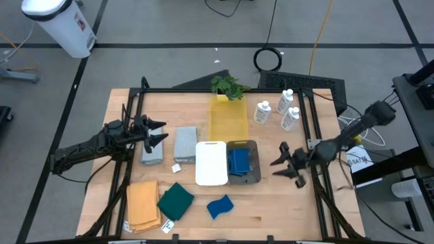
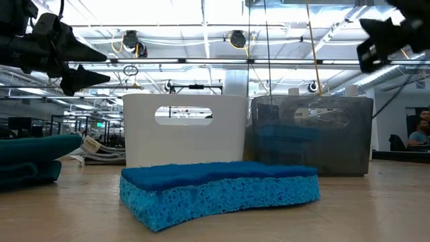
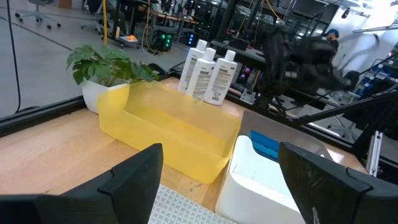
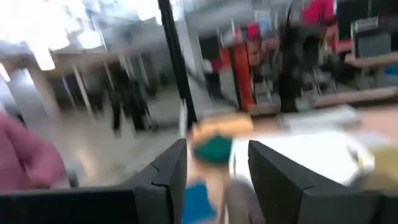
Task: Pick & Place Kitchen Items
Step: Put the sponge wipe into the black bin
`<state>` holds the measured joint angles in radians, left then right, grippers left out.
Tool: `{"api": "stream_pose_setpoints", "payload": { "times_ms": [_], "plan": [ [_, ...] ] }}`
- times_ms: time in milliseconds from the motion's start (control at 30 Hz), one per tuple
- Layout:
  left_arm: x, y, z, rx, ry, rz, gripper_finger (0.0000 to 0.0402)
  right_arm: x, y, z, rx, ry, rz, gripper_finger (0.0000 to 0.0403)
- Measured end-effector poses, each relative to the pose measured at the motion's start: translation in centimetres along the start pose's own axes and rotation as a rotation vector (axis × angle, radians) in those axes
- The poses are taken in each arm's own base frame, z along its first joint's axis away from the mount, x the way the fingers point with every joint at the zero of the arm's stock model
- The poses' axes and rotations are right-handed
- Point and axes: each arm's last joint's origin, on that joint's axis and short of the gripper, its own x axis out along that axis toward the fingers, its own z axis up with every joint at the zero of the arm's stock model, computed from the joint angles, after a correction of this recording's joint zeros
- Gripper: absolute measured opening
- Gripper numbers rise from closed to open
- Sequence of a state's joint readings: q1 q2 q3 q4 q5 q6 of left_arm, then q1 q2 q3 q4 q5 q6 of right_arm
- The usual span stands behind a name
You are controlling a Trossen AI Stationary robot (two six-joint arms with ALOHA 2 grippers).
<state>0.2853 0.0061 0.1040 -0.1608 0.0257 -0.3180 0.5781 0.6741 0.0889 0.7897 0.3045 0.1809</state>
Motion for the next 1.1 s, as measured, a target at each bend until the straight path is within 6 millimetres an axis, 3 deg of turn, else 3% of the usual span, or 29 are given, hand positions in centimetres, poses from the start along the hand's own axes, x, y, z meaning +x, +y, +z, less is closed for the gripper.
{"api": "stream_pose_setpoints", "payload": {
  "times_ms": [167,367,500,700,800,933,1100],
  "plan": [
    [0.0,0.0,0.0,0.0,-0.001,0.0,0.0324,3.9,3.8,1.4,-0.094,0.026,0.035,0.0141],
    [0.0,0.0,0.0,0.0,0.0,0.0,0.0324,10.3,7.4,0.9,-0.176,0.118,0.032,0.0142],
    [0.0,0.0,0.0,0.0,0.003,0.001,0.0324,14.0,8.9,-0.9,-0.165,0.237,-0.018,0.0157],
    [0.0,0.0,0.0,0.0,-0.004,-0.001,0.0324,19.4,12.0,-3.1,-0.145,0.336,-0.035,0.0229],
    [0.0,0.0,0.0,0.0,-0.002,-0.001,0.0324,21.8,12.8,-4.3,-0.142,0.449,-0.11,0.0244],
    [0.0,0.0,0.0,0.0,0.0,0.0,0.0324,24.2,12.8,-5.9,-0.17,0.607,-0.299,0.0212],
    [0.0,0.0,0.0,0.0,0.0,0.001,0.0324,25.0,11.7,-9.3,-0.165,0.701,-0.384,0.0131]
  ]
}}
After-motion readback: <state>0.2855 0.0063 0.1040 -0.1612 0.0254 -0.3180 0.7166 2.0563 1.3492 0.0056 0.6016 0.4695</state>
